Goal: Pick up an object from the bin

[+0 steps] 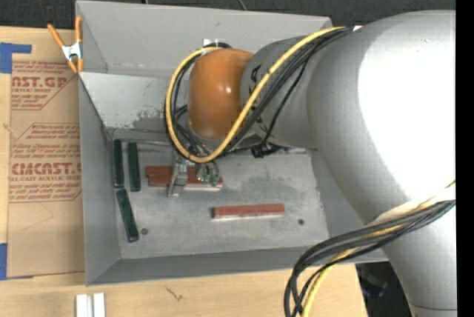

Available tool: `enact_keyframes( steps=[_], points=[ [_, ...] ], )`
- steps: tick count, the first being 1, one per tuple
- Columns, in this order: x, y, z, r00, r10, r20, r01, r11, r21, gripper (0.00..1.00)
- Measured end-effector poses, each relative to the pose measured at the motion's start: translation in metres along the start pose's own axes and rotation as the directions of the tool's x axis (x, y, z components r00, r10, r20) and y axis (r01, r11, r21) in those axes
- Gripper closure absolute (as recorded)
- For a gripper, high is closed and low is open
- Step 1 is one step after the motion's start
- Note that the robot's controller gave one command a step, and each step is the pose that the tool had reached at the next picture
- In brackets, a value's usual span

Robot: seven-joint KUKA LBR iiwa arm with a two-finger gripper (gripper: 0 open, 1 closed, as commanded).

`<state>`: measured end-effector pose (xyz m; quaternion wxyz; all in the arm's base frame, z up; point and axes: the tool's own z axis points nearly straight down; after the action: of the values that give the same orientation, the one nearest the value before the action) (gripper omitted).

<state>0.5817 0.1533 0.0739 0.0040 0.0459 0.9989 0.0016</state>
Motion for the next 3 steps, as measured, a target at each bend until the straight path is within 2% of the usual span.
enact_keyframes(
  steps=[1, 2, 3],
  points=[
    [0.025, -0.007, -0.211, 1.000, 0.025, 0.001, -0.025, 1.000, -0.001, 1.00],
    [0.026, -0.007, -0.206, 1.000, 0.024, -0.005, -0.024, 1.000, 0.002, 1.00],
    [0.059, 0.007, -0.090, 0.993, 0.120, -0.012, -0.120, 0.993, 0.005, 0.00]
  ],
)
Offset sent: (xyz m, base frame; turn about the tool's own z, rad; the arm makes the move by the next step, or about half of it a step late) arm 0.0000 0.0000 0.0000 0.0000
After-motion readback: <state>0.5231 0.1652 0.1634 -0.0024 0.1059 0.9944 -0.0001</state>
